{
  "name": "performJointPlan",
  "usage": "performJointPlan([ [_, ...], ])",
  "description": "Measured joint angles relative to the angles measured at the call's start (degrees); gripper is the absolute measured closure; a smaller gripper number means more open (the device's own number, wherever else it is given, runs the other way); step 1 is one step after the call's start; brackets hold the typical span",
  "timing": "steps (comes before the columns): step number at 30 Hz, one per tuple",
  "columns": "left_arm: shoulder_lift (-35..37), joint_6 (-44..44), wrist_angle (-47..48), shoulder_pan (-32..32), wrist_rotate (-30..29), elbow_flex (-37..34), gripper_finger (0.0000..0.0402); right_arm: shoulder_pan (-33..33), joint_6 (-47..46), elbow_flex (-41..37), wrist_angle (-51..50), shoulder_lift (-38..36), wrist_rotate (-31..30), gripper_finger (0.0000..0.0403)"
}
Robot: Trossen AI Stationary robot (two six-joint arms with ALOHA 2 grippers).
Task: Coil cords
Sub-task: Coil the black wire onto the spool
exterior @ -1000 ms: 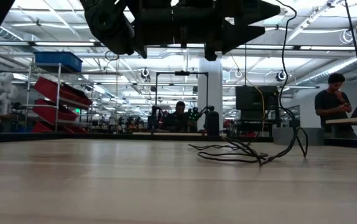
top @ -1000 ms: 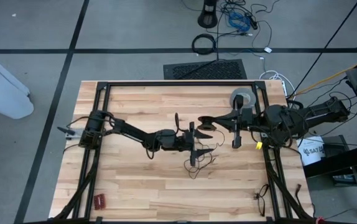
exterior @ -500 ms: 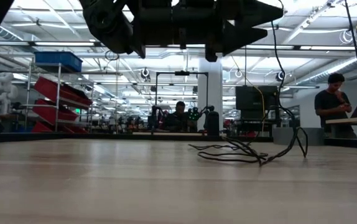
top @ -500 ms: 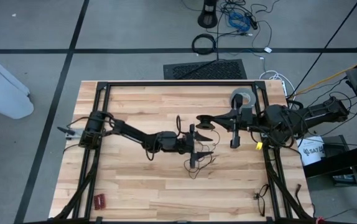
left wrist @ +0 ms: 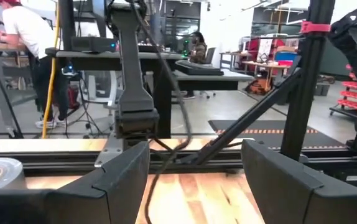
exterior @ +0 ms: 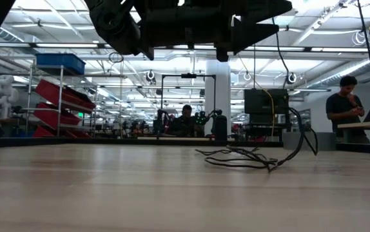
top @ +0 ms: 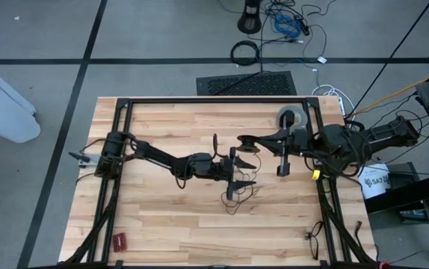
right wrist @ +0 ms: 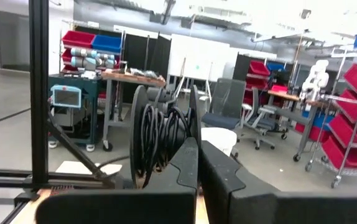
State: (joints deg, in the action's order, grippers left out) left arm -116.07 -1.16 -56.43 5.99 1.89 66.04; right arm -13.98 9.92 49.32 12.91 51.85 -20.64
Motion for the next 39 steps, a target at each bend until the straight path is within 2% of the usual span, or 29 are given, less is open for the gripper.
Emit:
performJointPlan([
  [10,0.0,0.0,0.2,-2.3,1.3,0.0,0.0144,0.6,1.9,0.0,1.9,-0.1,0.0,0.0403],
  [23,0.1,-0.1,-1.7,-2.6,2.4,0.0,0.0203,1.2,0.0,0.0,-1.2,-0.1,0.0,0.0403],
  [28,0.1,-0.1,-1.5,-3.4,-0.3,0.0,0.0248,1.1,-0.9,0.0,-1.6,-0.1,0.0,0.0403],
  [39,0.1,-0.2,0.2,-4.5,0.1,0.0,0.0391,1.1,-1.0,0.0,-1.7,-0.1,0.0,0.0403],
])
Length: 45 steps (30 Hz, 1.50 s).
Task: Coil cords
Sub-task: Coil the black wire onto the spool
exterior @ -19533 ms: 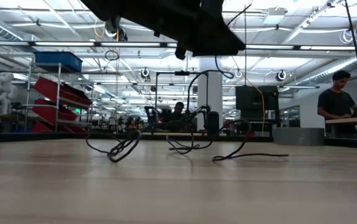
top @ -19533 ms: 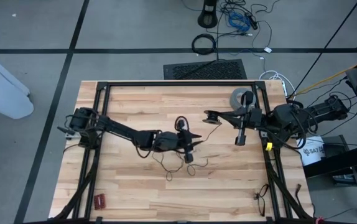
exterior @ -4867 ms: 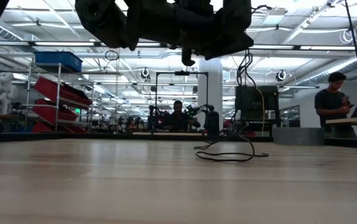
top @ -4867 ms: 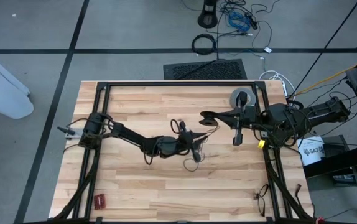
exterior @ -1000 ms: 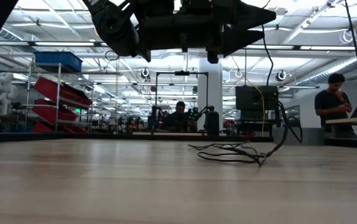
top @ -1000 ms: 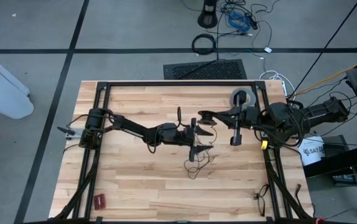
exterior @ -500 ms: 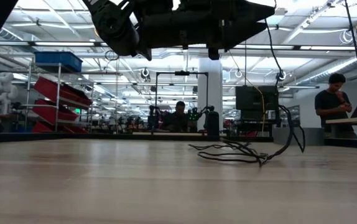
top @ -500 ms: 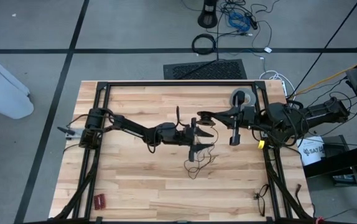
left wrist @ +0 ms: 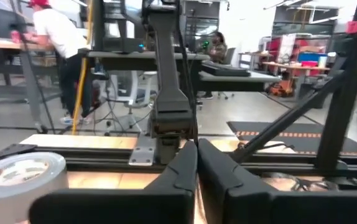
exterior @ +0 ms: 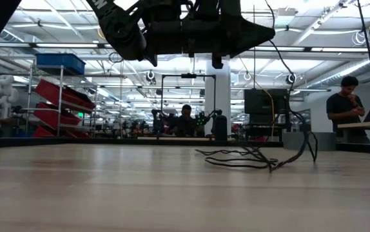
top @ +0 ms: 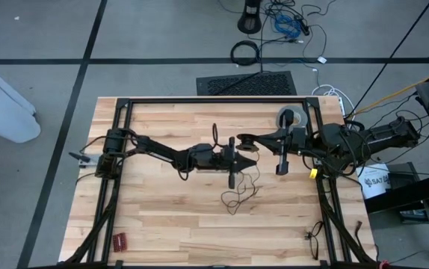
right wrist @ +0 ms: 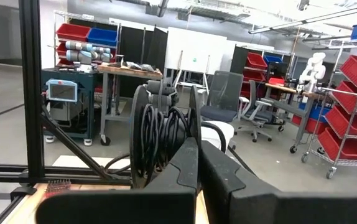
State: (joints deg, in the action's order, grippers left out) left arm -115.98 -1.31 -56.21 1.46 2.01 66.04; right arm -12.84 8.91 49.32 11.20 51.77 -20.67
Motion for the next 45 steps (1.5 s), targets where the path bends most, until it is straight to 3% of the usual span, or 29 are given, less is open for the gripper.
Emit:
performJointPlan([
  [5,0.0,-2.6,-0.3,0.0,6.2,0.0,0.0368,0.0,0.2,0.0,0.0,0.0,0.0,0.0403],
  [13,0.0,-4.7,-0.5,0.0,6.6,0.0,0.0256,0.0,0.3,0.0,-0.4,0.0,0.0,0.0403],
  [17,0.0,-5.8,-0.5,0.1,6.1,0.0,0.0223,0.0,0.2,0.0,-0.4,0.0,0.0,0.0403],
  [24,0.0,-5.9,-2.4,2.0,5.9,1.1,0.0217,0.1,0.3,0.0,-0.3,0.0,-0.1,0.0403],
  [40,0.0,-3.9,5.6,2.7,4.8,2.6,0.0217,0.9,-0.7,0.0,0.6,0.0,-0.2,0.0403],
  [45,0.0,-3.1,5.7,2.7,-0.7,2.6,0.0231,0.9,-0.7,0.0,0.2,0.0,-0.2,0.0403],
])
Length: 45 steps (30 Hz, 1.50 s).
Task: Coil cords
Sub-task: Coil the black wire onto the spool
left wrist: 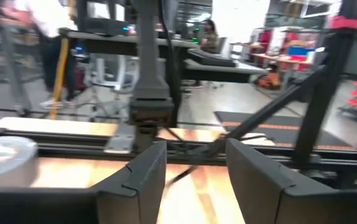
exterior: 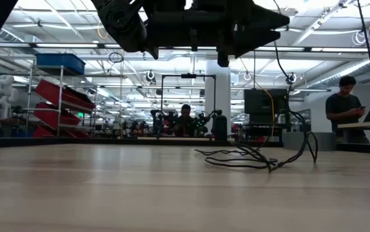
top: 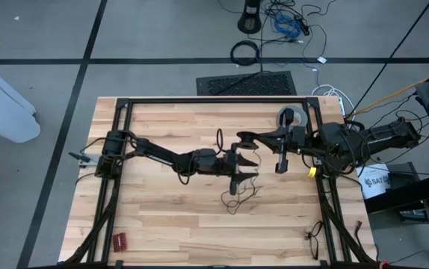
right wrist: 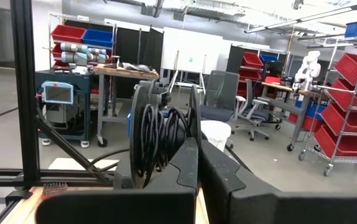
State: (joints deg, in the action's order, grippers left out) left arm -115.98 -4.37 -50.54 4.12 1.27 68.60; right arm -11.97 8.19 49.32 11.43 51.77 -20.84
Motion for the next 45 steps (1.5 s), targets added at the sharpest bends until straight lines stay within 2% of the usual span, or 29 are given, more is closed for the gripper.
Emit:
performJointPlan([
  [5,0.0,0.8,0.2,-0.4,-2.0,0.0,0.0283,0.0,0.0,0.0,-1.1,0.0,0.0,0.0403],
  [12,0.4,-0.6,1.8,-2.8,-3.5,-1.8,0.0389,-0.2,-1.9,0.0,-2.6,0.0,0.2,0.0403],
  [15,2.0,-1.6,5.6,-4.3,-3.4,-2.6,0.0389,-0.2,-3.2,0.0,-3.8,0.0,0.2,0.0403],
  [22,10.1,1.4,24.4,-6.6,-3.5,-2.7,0.0397,-0.2,-4.5,0.0,-5.0,0.0,0.2,0.0403],
  [30,22.8,7.7,46.1,-6.9,-12.6,-2.7,0.04,-0.2,-4.8,0.0,-5.7,0.0,0.2,0.0403],
  [35,29.7,9.7,54.9,-6.9,-14.7,-2.7,0.04,-0.2,-5.6,0.0,-6.5,-0.1,0.2,0.0403],
  [40,34.7,10.6,64.9,-6.9,-20.2,-2.7,0.0401,-0.2,-6.3,0.0,-7.5,-0.5,0.2,0.0403],
  [45,38.2,10.3,66.5,-6.9,-22.1,-2.7,0.0401,-0.1,-7.6,0.0,-10.0,-0.5,0.2,0.0403],
])
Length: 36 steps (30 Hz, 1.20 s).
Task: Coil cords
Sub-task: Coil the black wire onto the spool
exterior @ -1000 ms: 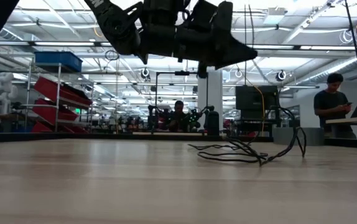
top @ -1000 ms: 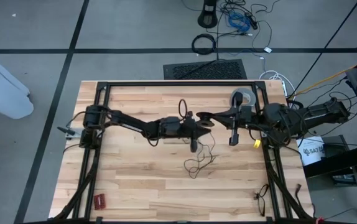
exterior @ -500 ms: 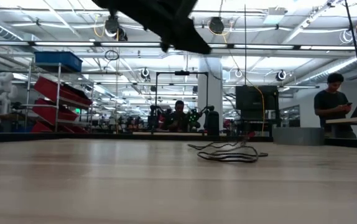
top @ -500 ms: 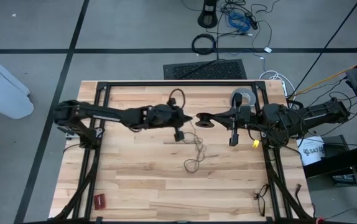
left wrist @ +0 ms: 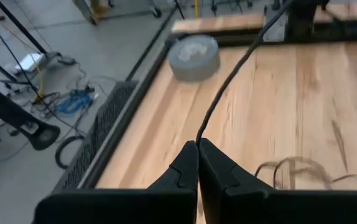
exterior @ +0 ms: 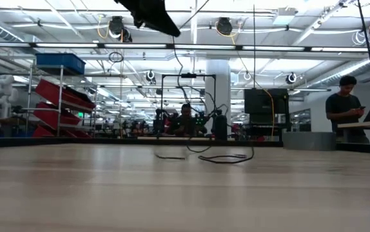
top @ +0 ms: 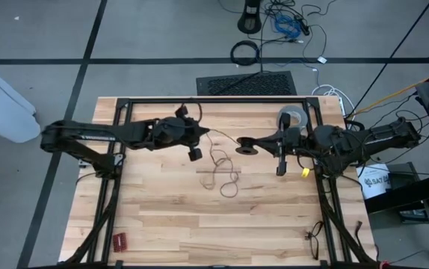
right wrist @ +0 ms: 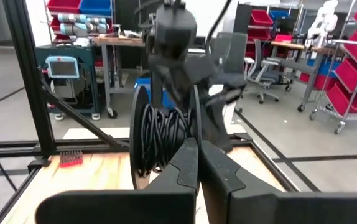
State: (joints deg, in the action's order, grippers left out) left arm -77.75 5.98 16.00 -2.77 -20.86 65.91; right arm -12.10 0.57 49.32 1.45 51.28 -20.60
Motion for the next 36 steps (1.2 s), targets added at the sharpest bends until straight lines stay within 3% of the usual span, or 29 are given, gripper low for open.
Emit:
performJointPlan([
  [22,1.1,0.8,0.0,1.7,-0.1,0.0,0.0401,2.6,1.6,0.0,-2.8,6.9,-0.6,0.0403],
  [36,6.4,0.3,-0.6,5.7,0.0,0.0,0.0401,4.7,1.5,0.0,-3.8,8.7,-0.5,0.0403],
])
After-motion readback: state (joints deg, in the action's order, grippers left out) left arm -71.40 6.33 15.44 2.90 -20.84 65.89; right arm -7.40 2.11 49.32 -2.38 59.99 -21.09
